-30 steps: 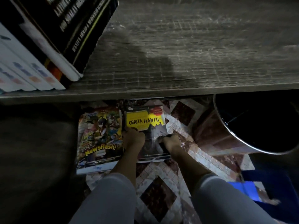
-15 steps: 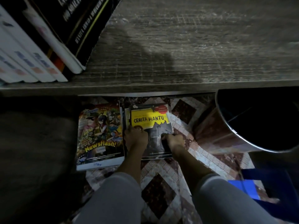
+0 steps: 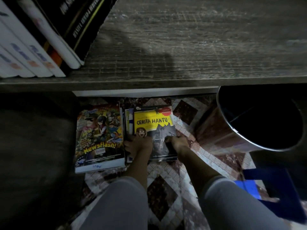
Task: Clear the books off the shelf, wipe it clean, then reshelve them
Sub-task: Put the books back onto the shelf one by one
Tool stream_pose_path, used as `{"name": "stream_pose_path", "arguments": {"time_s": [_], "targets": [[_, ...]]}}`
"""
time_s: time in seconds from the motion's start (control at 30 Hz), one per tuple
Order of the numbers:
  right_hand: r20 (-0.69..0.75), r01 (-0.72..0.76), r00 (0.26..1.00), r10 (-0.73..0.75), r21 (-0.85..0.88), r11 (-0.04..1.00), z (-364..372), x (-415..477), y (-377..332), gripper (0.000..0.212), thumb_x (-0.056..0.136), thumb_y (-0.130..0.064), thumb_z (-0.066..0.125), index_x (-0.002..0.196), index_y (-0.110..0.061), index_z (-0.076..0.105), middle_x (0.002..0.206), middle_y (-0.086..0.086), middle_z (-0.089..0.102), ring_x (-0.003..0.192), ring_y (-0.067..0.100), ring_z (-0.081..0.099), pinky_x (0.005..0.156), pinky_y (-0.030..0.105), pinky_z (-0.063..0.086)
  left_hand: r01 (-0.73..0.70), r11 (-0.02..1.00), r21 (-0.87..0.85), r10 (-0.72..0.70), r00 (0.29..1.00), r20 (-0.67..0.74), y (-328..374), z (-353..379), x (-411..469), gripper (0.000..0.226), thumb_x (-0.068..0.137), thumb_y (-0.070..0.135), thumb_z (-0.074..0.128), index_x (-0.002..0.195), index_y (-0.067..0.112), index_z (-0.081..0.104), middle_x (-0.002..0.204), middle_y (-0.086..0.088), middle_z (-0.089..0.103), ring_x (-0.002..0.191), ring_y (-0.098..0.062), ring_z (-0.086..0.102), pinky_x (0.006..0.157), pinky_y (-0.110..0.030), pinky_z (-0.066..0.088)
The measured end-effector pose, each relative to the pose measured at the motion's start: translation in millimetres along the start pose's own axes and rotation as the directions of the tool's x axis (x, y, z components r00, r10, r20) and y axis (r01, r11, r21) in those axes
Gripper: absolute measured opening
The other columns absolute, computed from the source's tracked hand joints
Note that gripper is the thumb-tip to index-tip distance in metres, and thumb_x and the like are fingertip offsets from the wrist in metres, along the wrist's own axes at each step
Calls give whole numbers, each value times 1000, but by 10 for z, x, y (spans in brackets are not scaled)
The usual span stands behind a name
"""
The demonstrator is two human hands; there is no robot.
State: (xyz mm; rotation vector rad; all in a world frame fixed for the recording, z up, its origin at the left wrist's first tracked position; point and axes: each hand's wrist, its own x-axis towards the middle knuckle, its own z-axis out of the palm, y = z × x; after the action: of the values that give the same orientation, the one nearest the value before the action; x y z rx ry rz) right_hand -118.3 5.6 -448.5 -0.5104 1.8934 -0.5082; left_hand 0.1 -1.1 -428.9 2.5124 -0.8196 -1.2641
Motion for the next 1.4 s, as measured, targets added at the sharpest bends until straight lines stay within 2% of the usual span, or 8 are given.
{"name": "stream_pose_path", "arguments": {"time_s": [0.47,0.67,0.8,1.0,1.13,1.2,1.3,1.4], "targets": [[18,19,1000,-20,19,1000,-111,20,-2,77,38,-58,75,97,-9,68,92,10,72,82,29,69,82,42,56,76,984,-163,-62,994,89,-58,52,91,84,72,67,50,130,5,44,129,-19,47,107,-37,53,79,-34,46],[212,-59,977,35,111,992,-237,-87,-45,19,75,-23,74,80,-8,62,66,6,65,49,20,60,51,23,49,90,968,-235,-56,988,147,-29,-115,63,57,83,55,54,101,2,55,92,-14,61,77,-25,58,63,-32,45],[312,-49,950,16,99,994,-309,-126,-104,29,76,-24,73,98,-5,68,70,8,69,50,20,63,51,23,49,126,947,-297,-31,952,305,-103,-74,224,66,77,65,51,108,7,62,107,-16,60,97,-31,60,93,-42,49],[286,98,952,-105,38,994,-433,-253,-373,8,82,-16,68,79,-12,61,48,-2,63,38,11,59,39,16,44,95,971,-222,13,898,440,124,-390,-73,53,98,47,37,123,3,53,129,-8,49,117,-27,50,89,-30,39],[333,126,936,-115,-10,992,-529,-501,-551,11,87,-12,62,76,-11,61,55,2,64,39,11,59,44,17,46,-18,983,-180,95,900,425,233,-587,-303,42,102,35,32,100,6,62,111,-15,58,103,-24,53,100,-35,38],[396,124,914,-85,-75,989,-591,-694,-614,22,93,-9,51,72,-10,57,45,-2,61,34,8,56,38,14,43,-44,991,-124,95,896,434,222,-663,-383,38,103,32,31,121,9,55,111,-12,56,104,-24,52,90,-34,42],[457,98,889,24,-242,965,-686,-1005,-697,27,98,-16,42,75,-13,55,40,-5,58,34,8,54,43,18,41,-84,995,-50,97,900,424,177,-824,-657,28,102,27,38,91,6,53,75,-3,45,66,-18,43,59,-28,37],[407,73,910,78,-341,937,-871,-1422,-755,31,98,-22,43,70,-12,51,34,-2,53,48,15,51,52,22,35,-80,996,-26,83,893,443,120,-993,-996,32,98,28,48,74,7,51,73,-5,48,61,-19,43,64,-31,38]]}}
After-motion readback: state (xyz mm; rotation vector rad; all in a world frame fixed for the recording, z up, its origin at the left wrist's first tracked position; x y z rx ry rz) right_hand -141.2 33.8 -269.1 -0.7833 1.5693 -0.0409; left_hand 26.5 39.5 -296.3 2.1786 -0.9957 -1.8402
